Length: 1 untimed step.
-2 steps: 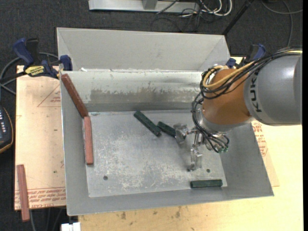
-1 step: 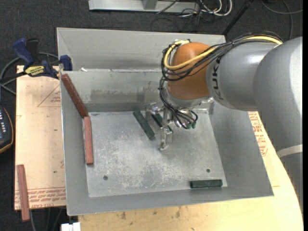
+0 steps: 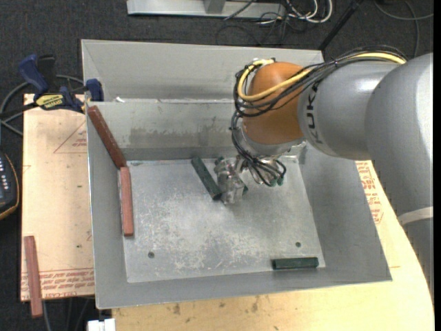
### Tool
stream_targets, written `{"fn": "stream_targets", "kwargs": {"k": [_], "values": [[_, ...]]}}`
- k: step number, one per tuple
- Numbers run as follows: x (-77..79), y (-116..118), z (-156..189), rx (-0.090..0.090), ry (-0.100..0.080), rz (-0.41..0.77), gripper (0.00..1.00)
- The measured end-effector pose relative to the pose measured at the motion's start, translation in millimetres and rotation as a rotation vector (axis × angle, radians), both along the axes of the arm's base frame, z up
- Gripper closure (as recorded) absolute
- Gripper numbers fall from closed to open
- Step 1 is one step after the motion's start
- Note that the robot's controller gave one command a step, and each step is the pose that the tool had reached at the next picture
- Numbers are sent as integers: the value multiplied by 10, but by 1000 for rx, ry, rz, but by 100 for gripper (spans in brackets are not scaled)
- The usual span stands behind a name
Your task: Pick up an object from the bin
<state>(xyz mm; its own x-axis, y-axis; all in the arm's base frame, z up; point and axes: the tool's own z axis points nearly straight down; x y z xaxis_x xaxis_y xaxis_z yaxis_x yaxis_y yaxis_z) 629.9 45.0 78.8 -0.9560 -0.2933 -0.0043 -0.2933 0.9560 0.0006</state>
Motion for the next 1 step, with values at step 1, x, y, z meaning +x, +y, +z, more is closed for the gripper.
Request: {"fn": "stream_targets", "kwargs": {"k": [1], "values": [[68, -139, 750, 1, -4, -391, 100]]}}
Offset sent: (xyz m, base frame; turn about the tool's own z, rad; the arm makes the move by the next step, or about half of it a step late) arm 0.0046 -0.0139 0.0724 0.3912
